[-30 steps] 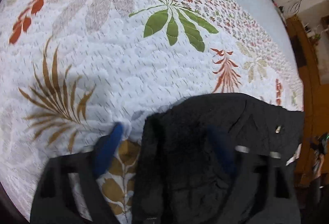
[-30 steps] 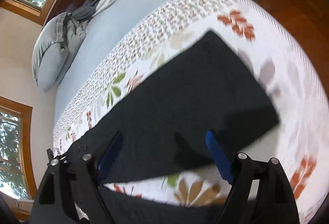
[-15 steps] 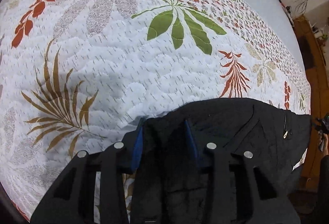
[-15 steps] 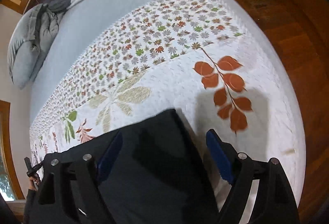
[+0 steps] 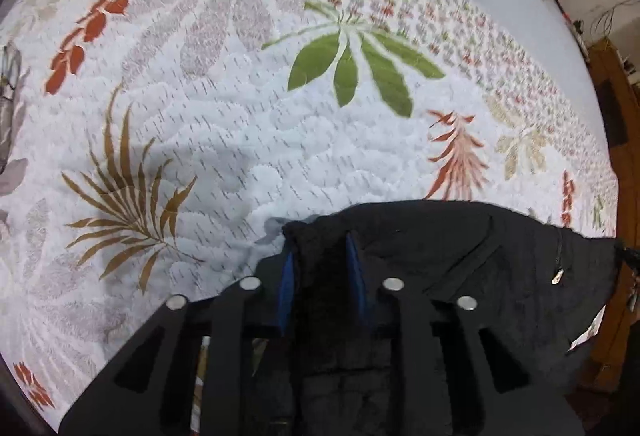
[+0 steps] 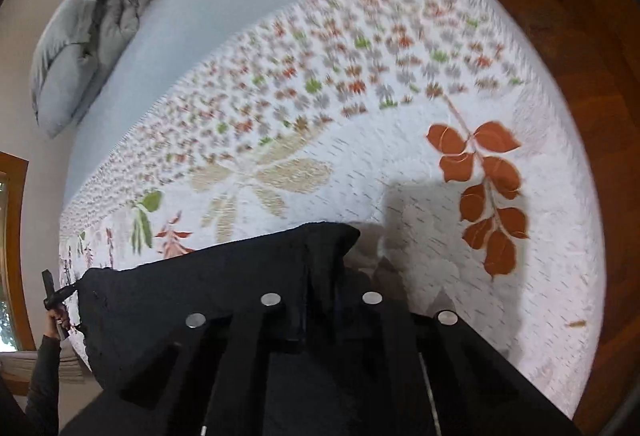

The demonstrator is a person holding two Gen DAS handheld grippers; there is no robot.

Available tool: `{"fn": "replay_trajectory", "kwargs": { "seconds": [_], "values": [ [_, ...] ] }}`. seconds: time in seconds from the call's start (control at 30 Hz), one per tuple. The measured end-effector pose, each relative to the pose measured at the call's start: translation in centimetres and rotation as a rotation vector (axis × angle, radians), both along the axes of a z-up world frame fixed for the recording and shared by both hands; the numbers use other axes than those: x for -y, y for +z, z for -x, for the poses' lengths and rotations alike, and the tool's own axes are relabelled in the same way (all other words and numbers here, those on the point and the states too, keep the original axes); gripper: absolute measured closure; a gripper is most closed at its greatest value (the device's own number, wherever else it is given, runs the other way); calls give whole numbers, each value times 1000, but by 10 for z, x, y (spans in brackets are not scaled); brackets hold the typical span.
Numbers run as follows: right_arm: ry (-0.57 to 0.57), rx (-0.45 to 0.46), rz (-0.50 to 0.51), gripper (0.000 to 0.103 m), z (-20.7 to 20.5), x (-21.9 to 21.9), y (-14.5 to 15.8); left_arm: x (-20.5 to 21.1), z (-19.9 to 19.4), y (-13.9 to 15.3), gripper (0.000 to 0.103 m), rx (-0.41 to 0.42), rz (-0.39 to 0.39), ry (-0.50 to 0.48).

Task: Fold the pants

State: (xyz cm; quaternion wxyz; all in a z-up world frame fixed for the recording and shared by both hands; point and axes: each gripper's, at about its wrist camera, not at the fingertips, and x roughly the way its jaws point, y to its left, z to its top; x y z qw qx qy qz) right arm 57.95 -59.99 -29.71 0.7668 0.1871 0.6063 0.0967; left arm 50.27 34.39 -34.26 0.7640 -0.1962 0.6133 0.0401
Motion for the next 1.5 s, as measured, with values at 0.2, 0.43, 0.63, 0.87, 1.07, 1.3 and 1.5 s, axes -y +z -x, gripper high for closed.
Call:
{"fn": "replay_trajectory", "kwargs": {
  "seconds": [0.2, 0.43, 0.63, 0.87, 1.07, 1.3, 1.5],
  "values": [
    [-23, 92, 19, 96, 22, 4, 50, -2, 20, 47, 91, 126, 20, 39],
    [-68, 180, 29, 96, 64, 13, 111, 14, 39, 115, 91, 253, -7, 10],
    [-108, 246, 18, 96, 109, 24, 147, 27, 66, 157, 93, 363, -1, 13],
    [-150, 288, 7, 96, 173, 33, 157, 35, 111, 184, 93, 441, 9, 17],
    [-190, 310, 12, 96, 218, 37, 148, 35, 153, 198, 93, 489, 29, 24],
    [-213, 340, -9, 96, 255, 36, 140, 29, 196, 196, 93, 489, 37, 37],
    [-228, 354, -15, 96, 289, 35, 135, 22, 232, 181, 93, 467, 48, 59]
  ]
}}
